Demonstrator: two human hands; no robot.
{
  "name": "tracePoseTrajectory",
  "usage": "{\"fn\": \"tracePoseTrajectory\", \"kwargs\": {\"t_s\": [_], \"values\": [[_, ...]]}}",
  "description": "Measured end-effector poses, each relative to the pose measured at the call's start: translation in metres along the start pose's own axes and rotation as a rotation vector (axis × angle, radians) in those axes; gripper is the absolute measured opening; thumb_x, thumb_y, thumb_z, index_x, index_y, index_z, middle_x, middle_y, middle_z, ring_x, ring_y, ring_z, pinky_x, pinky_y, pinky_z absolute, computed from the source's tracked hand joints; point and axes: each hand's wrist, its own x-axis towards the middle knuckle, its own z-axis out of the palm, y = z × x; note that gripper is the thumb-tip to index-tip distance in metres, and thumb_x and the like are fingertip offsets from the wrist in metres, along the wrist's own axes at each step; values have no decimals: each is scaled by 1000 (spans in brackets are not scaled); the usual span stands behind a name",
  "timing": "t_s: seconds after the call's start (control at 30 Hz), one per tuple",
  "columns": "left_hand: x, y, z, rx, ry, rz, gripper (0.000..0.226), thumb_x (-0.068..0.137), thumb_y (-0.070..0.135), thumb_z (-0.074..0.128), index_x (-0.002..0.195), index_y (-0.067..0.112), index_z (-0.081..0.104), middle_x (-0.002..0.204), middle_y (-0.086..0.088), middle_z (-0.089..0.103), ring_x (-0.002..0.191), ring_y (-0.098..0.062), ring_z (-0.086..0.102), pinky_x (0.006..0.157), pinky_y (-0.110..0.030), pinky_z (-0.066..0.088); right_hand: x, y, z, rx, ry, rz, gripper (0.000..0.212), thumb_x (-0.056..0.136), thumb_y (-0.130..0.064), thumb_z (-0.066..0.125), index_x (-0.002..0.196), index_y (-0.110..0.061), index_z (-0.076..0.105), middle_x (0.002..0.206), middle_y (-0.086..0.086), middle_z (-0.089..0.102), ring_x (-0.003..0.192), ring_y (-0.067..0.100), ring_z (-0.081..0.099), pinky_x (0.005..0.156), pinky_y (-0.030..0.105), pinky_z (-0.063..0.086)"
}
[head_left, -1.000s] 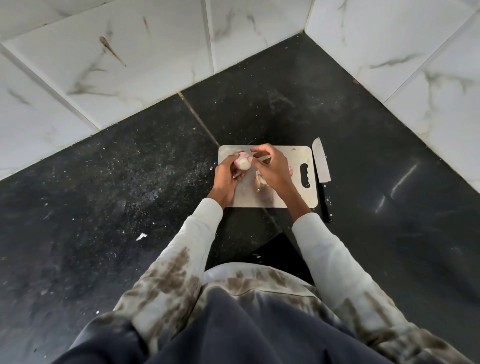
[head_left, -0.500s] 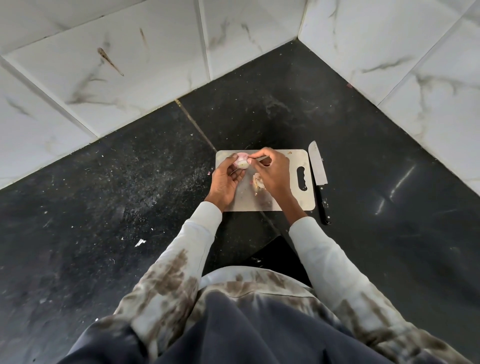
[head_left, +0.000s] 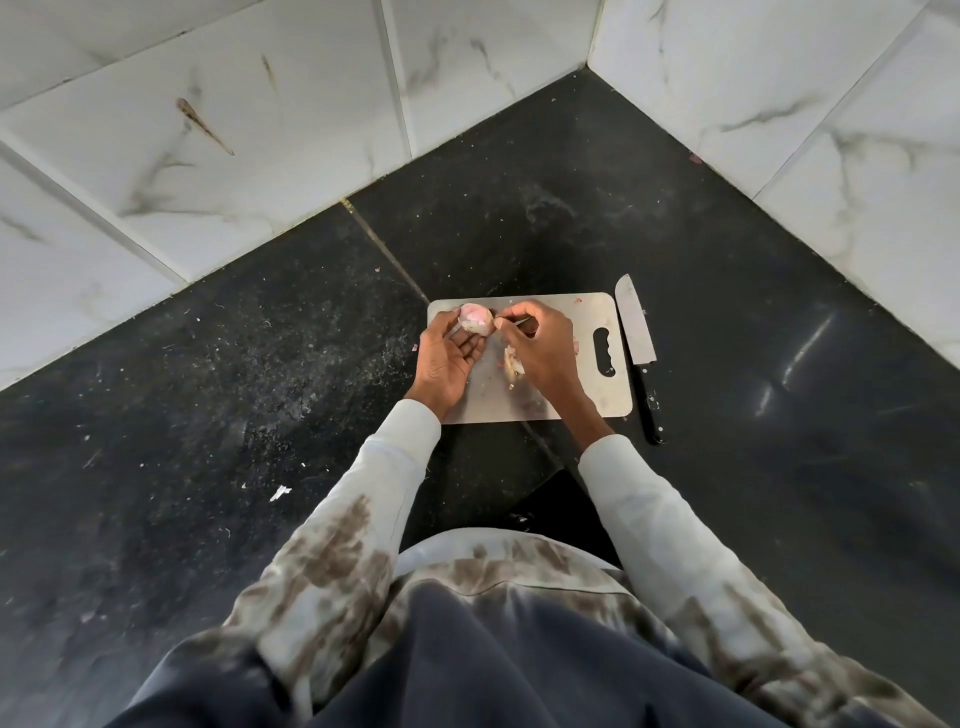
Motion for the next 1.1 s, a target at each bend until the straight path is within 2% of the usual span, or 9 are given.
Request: {"fn": "tracePoseTrajectory", "kwargs": {"t_s": [0.07,0.17,0.3,0.57,0.67,0.77,0.93,1.03,1.1], "values": [[2,0,0,-8,9,0,35,104,25,62,133,6,64,136,-22,71,119,-31,70,115,-42,52,-1,1,-3,36,7,-25,16,99,-26,71,114,-20,73,106,-10,73,94,5,68,85,14,55],[3,-2,0,-13,7,-8,24,103,23,62,121,7,69,128,-22,74,113,-29,71,115,-43,52,-3,1,-5,56,1,-94,20,94,-31,76,113,-23,74,105,-14,75,97,3,70,84,12,56],[4,-3,2,5,-16,9,17,103,22,63,111,9,72,113,-16,77,107,-27,72,116,-44,51,-3,1,-1,-26,40,-153,21,92,-38,79,109,-27,76,105,-16,76,98,4,70,90,27,60],[3,-1,10,71,-27,60,28,105,19,61,124,-1,69,125,-24,74,117,-36,73,115,-49,53,-1,4,7,-166,173,-98,29,93,-51,73,110,-28,76,107,-14,76,100,7,69,95,36,60],[3,-1,12,94,-2,78,42,104,21,65,137,-6,63,127,-25,74,121,-37,73,112,-49,55,-2,-1,7,-174,185,-95,24,94,-47,73,107,-27,77,103,-13,77,96,8,69,91,38,60],[-1,-2,13,146,-5,106,48,98,26,77,134,-6,67,123,-22,77,117,-32,75,109,-45,58,-3,-5,6,-154,180,-117,17,94,-42,73,103,-28,76,99,-12,76,93,9,69,88,41,61],[-4,-8,12,191,27,123,44,96,22,80,130,-5,70,116,-17,80,106,-26,79,104,-40,61,-7,-6,8,-155,149,-85,23,93,-47,74,104,-26,75,102,-9,77,96,13,68,88,38,61],[-7,-7,12,164,28,91,30,98,22,78,117,0,75,111,-16,80,105,-27,77,104,-40,61,-7,-4,5,-111,125,-73,25,92,-47,75,103,-24,74,99,-9,76,93,11,68,85,32,60],[-9,-7,11,155,26,68,23,97,23,78,109,3,77,118,-21,78,108,-29,75,105,-42,60,-7,-3,3,-90,113,-59,26,92,-47,75,103,-23,74,98,-9,75,93,11,68,84,31,61]]}}
